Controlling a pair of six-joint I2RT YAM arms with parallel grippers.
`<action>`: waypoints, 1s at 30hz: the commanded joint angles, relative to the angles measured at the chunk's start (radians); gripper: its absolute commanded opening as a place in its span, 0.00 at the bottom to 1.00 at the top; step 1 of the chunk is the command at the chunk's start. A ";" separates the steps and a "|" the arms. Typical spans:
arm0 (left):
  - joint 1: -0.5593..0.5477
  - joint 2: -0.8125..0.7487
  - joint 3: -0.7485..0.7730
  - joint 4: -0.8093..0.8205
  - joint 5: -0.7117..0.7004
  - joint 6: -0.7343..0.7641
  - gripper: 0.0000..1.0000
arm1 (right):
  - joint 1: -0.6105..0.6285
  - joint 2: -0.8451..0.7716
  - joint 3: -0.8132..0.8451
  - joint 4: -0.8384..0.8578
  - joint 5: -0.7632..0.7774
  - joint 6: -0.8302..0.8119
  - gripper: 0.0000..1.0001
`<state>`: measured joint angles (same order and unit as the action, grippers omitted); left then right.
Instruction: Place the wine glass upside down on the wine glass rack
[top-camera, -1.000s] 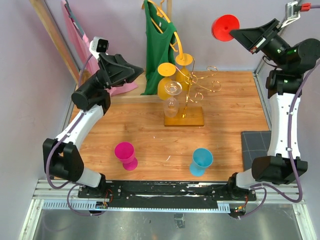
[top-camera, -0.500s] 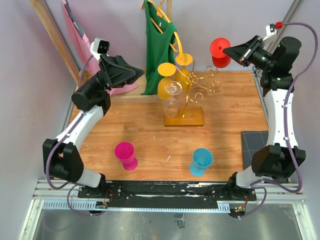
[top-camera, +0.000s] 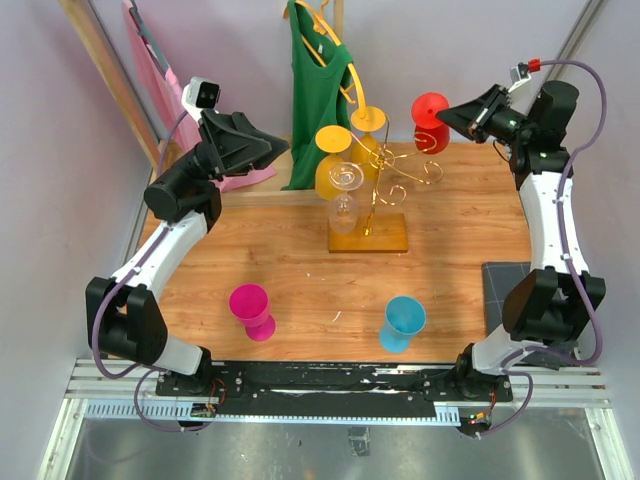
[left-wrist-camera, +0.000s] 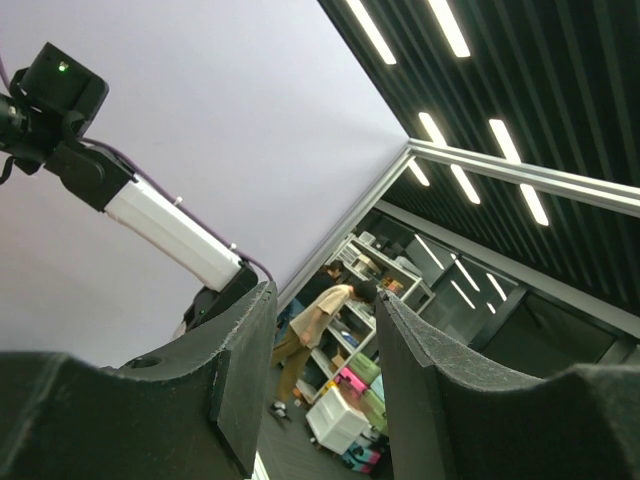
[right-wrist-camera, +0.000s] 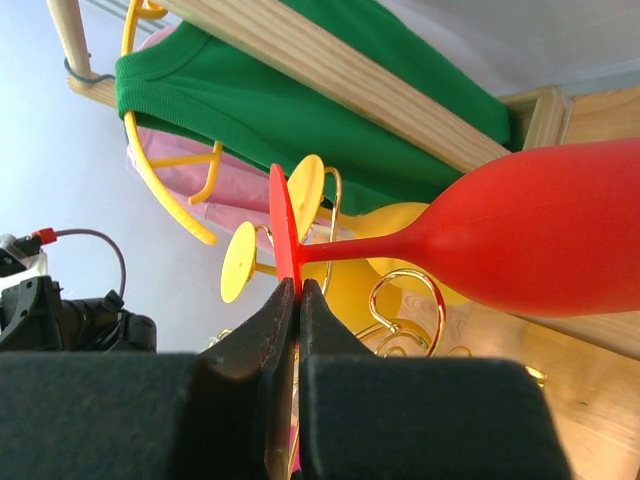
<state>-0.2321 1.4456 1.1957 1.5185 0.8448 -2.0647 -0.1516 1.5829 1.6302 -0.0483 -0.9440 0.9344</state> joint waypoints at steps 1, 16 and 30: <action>0.005 -0.012 -0.012 0.076 0.012 0.019 0.49 | 0.040 0.024 0.019 0.022 -0.072 -0.001 0.01; 0.005 -0.014 -0.012 0.074 0.010 0.019 0.49 | 0.096 0.029 0.017 -0.016 -0.122 -0.016 0.01; 0.005 -0.010 -0.024 0.076 0.009 0.019 0.49 | 0.089 -0.066 -0.075 -0.038 -0.131 -0.013 0.01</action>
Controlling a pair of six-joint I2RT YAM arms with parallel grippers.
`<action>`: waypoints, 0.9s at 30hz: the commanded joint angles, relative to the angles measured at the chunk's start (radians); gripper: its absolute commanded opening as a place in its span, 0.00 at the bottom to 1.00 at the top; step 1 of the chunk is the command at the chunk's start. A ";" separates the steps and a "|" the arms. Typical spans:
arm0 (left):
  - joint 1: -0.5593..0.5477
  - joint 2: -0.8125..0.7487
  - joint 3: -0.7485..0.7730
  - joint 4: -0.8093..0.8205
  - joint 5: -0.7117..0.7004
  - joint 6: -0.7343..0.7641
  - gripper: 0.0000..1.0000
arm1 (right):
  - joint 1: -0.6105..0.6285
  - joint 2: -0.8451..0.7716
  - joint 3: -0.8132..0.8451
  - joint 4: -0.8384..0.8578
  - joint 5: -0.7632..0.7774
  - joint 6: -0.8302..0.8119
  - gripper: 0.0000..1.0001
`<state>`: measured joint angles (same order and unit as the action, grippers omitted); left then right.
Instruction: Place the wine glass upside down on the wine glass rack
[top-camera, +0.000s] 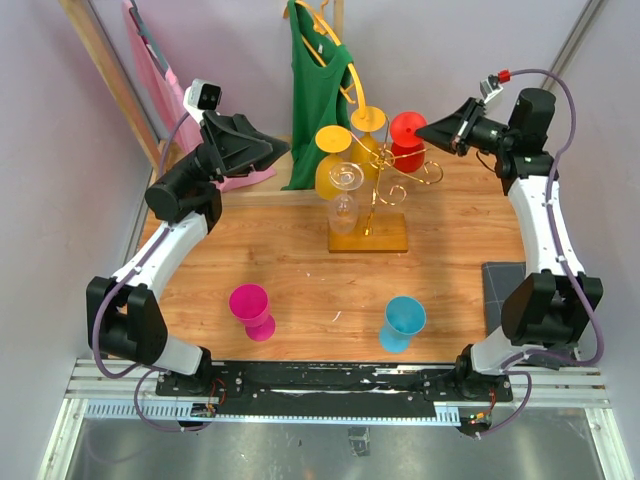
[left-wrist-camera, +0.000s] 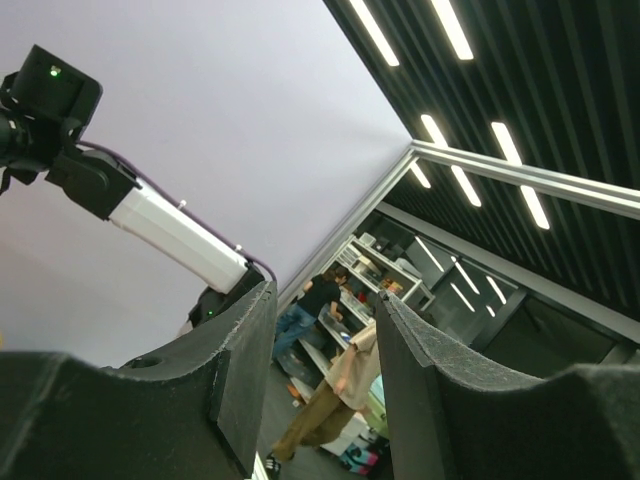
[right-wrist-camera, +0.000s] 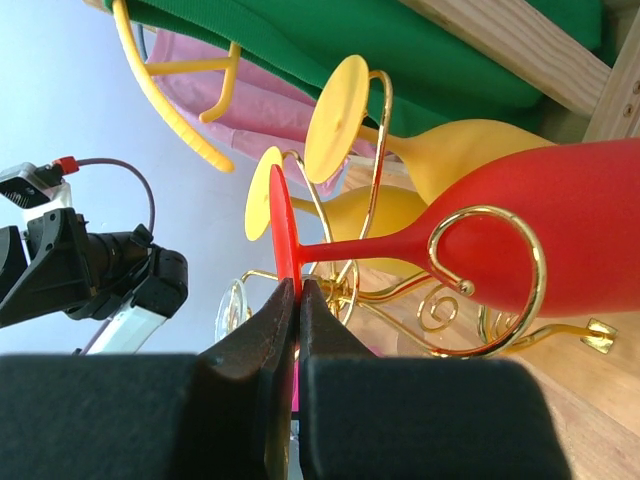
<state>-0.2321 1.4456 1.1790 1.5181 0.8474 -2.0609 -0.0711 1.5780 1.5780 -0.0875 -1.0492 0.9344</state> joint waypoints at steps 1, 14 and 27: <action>0.005 -0.009 -0.008 0.077 0.008 0.014 0.49 | 0.002 -0.069 -0.034 0.001 -0.022 -0.010 0.01; 0.005 0.002 0.013 0.069 0.007 0.014 0.49 | -0.083 -0.131 -0.127 0.009 0.001 0.010 0.01; 0.005 -0.003 0.012 0.063 0.014 0.018 0.49 | -0.141 -0.061 -0.068 0.037 -0.009 0.037 0.01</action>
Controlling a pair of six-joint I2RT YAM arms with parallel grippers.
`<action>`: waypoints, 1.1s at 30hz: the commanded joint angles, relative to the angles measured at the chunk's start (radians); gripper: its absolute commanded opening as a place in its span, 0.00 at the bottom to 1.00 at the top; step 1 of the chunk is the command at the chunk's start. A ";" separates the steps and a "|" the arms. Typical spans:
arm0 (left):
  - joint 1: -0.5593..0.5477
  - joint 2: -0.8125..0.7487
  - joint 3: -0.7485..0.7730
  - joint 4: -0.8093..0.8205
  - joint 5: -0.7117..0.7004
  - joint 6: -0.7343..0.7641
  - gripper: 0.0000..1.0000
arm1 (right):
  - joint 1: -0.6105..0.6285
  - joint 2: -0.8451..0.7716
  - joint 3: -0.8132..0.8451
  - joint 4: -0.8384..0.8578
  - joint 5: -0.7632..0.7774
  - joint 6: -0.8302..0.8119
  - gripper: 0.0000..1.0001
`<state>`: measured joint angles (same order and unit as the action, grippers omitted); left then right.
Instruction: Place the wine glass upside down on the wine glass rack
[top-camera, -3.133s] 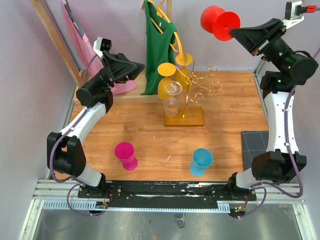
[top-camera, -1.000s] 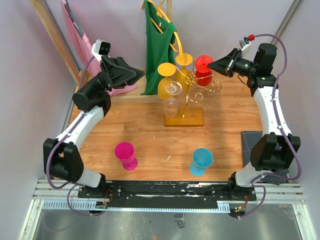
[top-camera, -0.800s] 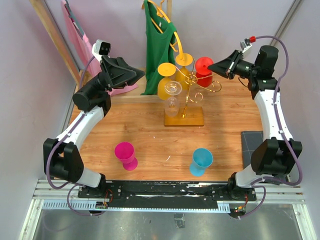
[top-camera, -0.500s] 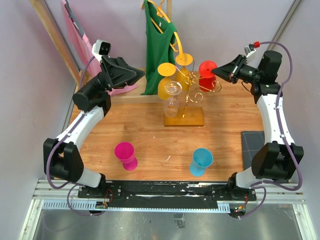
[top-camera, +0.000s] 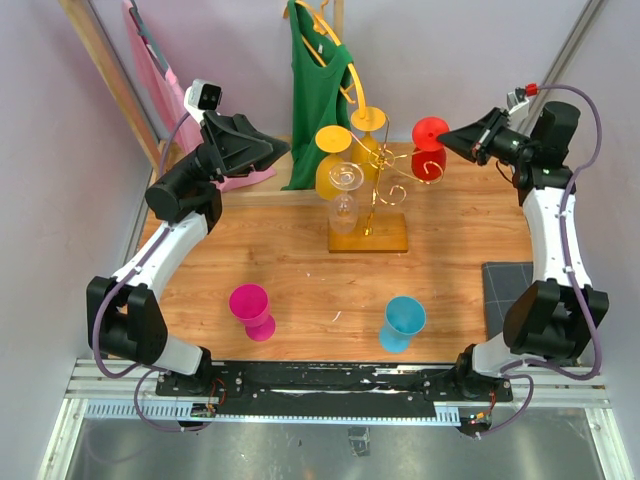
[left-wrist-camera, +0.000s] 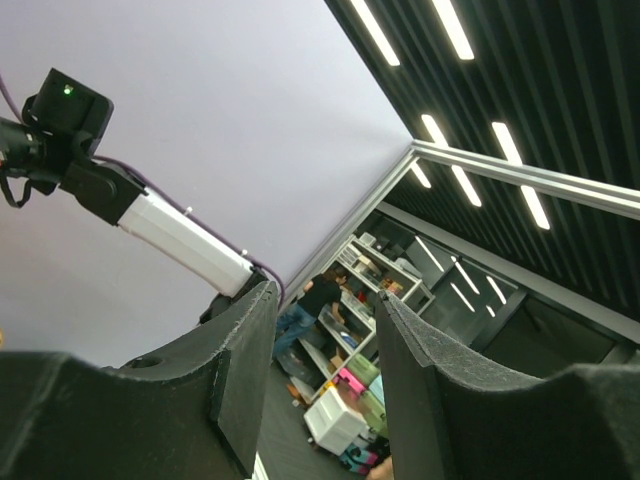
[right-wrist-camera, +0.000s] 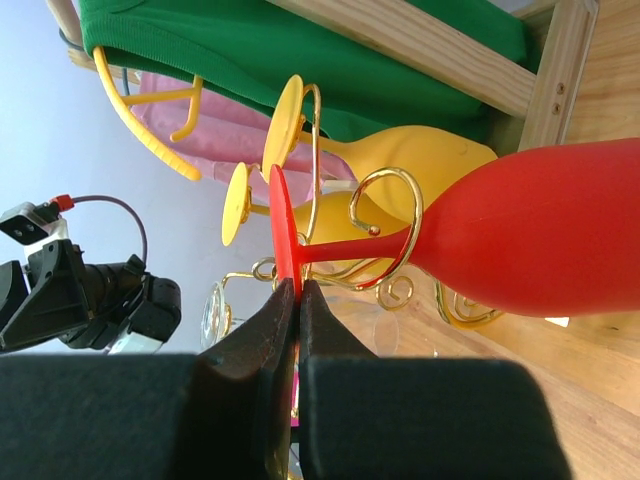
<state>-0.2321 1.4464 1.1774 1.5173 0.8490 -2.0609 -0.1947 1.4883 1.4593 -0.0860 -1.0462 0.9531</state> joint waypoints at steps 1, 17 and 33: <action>0.005 -0.003 0.014 0.064 0.012 0.020 0.49 | -0.017 0.039 0.057 0.041 -0.015 0.024 0.01; 0.005 -0.002 0.009 0.062 0.013 0.026 0.49 | 0.012 0.173 0.135 0.103 -0.033 0.073 0.03; 0.005 -0.007 0.003 0.046 0.030 0.046 0.50 | 0.006 0.204 0.125 0.105 -0.025 0.060 0.41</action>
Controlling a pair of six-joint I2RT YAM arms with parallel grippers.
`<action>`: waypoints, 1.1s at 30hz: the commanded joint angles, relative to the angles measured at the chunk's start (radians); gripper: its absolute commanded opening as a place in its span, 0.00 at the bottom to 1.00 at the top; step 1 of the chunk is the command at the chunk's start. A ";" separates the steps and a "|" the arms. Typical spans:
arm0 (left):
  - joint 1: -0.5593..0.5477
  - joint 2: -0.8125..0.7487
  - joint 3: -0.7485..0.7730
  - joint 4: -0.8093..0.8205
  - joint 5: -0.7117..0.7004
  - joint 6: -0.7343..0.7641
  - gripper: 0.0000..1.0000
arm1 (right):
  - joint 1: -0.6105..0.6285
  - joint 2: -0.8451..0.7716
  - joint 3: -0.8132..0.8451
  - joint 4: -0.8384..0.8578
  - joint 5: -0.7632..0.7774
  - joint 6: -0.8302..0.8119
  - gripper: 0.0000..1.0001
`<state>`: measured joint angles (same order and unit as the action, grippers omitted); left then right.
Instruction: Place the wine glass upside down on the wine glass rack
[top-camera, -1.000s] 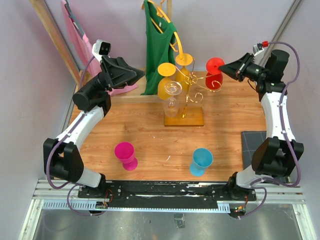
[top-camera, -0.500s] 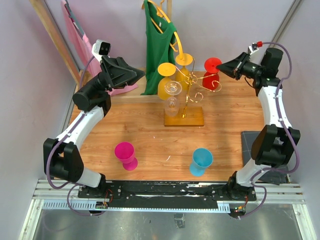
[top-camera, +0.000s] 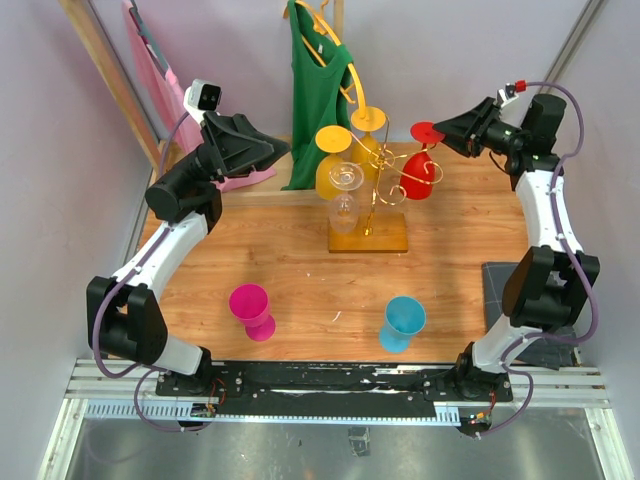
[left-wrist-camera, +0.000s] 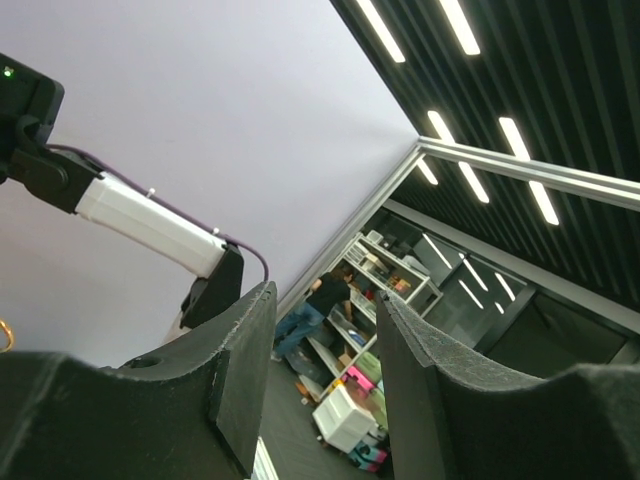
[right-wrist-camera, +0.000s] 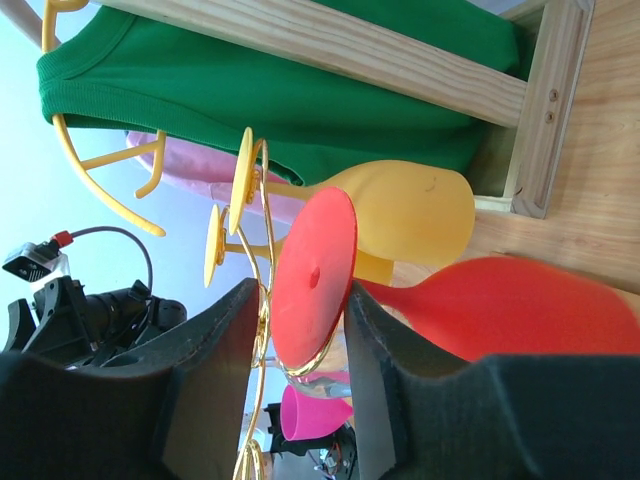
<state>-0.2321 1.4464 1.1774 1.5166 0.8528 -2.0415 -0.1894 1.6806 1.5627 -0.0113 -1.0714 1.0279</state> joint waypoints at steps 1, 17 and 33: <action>0.005 -0.007 0.004 0.042 0.029 0.029 0.50 | -0.002 0.012 0.018 0.030 0.002 -0.018 0.43; 0.037 -0.156 0.125 -1.007 0.188 0.815 0.49 | -0.177 -0.058 -0.039 0.014 0.060 -0.036 0.48; 0.038 -0.396 0.133 -2.149 -0.376 1.563 0.48 | -0.164 -0.183 -0.027 -0.082 0.107 -0.069 0.48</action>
<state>-0.1986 1.1404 1.3891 -0.4328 0.6510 -0.5816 -0.3702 1.5135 1.5299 -0.0883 -0.9756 0.9657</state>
